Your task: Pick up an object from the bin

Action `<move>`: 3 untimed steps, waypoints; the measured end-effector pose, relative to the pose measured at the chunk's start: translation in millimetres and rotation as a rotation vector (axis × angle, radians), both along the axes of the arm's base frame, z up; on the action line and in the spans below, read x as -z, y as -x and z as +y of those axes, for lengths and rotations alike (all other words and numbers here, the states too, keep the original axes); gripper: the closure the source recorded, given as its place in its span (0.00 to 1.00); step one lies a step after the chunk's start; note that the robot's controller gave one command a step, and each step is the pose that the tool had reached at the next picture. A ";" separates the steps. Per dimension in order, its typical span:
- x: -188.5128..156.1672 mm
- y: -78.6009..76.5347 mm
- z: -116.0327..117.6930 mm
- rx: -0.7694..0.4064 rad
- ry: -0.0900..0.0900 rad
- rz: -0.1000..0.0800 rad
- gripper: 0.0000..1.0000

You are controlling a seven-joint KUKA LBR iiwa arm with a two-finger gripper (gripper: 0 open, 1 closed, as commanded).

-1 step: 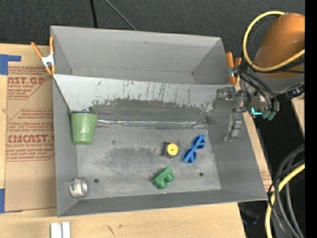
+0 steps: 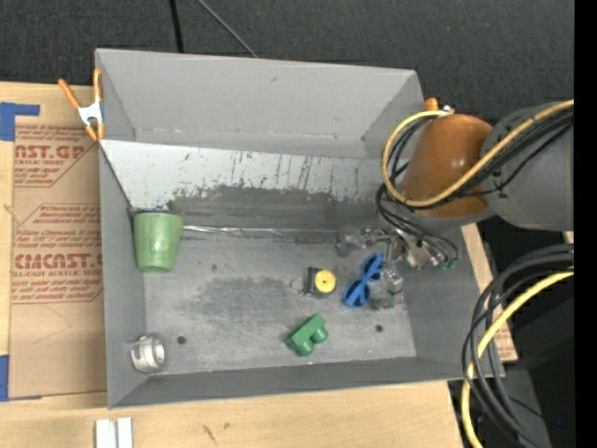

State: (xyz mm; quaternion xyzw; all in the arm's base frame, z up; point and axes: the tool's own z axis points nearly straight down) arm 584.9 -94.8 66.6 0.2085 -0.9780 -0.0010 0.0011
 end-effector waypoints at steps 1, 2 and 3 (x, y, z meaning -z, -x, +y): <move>-34.5 -9.8 42.4 -0.084 0.000 -0.008 0.00; -45.5 3.0 78.1 -0.150 0.000 -0.004 0.00; -1.0 13.9 -6.9 -0.130 0.002 -0.001 0.00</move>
Offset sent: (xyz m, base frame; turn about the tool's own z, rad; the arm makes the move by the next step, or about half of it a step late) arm 0.0085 0.0400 0.0334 -0.0834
